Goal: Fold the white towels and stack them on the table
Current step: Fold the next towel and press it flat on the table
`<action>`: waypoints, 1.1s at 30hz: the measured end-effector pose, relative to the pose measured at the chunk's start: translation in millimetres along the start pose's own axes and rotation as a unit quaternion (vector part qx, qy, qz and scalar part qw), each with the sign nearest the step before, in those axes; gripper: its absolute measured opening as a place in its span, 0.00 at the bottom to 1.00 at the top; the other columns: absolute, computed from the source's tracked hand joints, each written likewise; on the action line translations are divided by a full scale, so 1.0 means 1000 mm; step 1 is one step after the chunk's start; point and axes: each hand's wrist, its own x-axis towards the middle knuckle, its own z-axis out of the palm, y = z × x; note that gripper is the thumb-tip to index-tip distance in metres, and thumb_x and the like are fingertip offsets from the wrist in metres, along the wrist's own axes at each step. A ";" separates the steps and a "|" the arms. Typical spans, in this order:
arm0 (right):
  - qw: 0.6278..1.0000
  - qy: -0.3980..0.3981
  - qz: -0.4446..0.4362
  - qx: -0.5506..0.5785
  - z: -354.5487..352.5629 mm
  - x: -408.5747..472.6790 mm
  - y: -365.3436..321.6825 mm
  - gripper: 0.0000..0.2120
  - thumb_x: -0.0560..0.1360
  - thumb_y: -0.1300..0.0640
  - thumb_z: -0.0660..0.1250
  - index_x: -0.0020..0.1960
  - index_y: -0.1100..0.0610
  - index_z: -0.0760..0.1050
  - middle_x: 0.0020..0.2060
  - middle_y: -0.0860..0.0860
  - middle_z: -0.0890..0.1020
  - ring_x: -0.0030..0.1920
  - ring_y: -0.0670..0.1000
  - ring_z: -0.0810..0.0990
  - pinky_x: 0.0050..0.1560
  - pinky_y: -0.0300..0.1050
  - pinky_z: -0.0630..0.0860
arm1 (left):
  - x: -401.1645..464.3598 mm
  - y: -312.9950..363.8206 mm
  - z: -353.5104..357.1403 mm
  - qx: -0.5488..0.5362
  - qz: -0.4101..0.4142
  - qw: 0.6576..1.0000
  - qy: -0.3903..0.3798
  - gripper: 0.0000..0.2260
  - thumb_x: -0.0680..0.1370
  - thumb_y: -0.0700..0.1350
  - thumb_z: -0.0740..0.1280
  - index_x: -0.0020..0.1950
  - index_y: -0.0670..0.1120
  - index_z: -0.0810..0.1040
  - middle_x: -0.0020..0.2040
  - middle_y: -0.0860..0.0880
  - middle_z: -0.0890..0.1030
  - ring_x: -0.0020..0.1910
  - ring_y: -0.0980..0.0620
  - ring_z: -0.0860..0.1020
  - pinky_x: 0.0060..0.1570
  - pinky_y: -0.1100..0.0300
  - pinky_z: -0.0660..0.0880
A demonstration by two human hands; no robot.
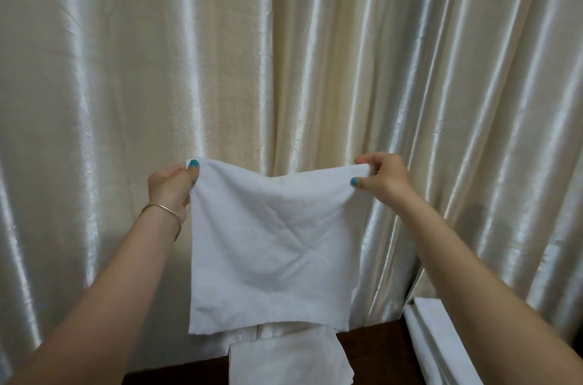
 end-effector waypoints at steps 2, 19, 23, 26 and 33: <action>0.999 0.012 -0.015 -0.043 0.000 -0.001 -0.003 0.18 0.64 0.64 0.77 0.52 0.56 0.82 0.41 0.52 0.78 0.39 0.49 0.75 0.33 0.31 0.69 | 0.000 0.001 0.001 -0.001 0.008 1.000 0.003 0.04 0.75 0.40 0.70 0.48 0.44 0.78 0.36 0.49 0.76 0.34 0.52 0.74 0.44 0.56 0.73; 0.997 0.053 -0.040 -0.040 -0.006 -0.001 -0.013 0.11 0.65 0.60 0.78 0.46 0.54 0.81 0.38 0.52 0.81 0.39 0.51 0.78 0.31 0.31 0.67 | 0.001 0.020 -0.006 0.014 0.075 0.996 0.048 0.12 0.76 0.42 0.67 0.32 0.48 0.74 0.32 0.51 0.70 0.31 0.54 0.67 0.34 0.63 0.67; 0.995 0.065 -0.057 -0.052 -0.006 -0.002 -0.017 0.10 0.65 0.59 0.78 0.45 0.53 0.82 0.38 0.53 0.81 0.38 0.51 0.78 0.31 0.32 0.67 | -0.005 0.023 -0.005 0.027 0.113 0.992 0.059 0.11 0.77 0.42 0.66 0.34 0.50 0.75 0.34 0.52 0.72 0.32 0.57 0.68 0.34 0.66 0.68; 0.994 0.063 -0.060 -0.065 -0.006 -0.001 -0.020 0.10 0.66 0.59 0.77 0.47 0.55 0.83 0.39 0.54 0.81 0.41 0.52 0.79 0.37 0.38 0.69 | -0.005 0.024 -0.006 0.042 0.138 0.987 0.069 0.07 0.77 0.43 0.66 0.38 0.47 0.77 0.34 0.54 0.73 0.32 0.60 0.69 0.33 0.71 0.69; 0.995 0.045 -0.057 -0.075 -0.003 0.004 -0.027 0.07 0.67 0.59 0.77 0.43 0.56 0.80 0.38 0.53 0.80 0.40 0.51 0.77 0.33 0.37 0.68 | 0.005 0.025 -0.012 0.081 0.158 0.982 0.068 0.08 0.78 0.45 0.64 0.39 0.48 0.75 0.35 0.54 0.73 0.33 0.60 0.69 0.38 0.66 0.69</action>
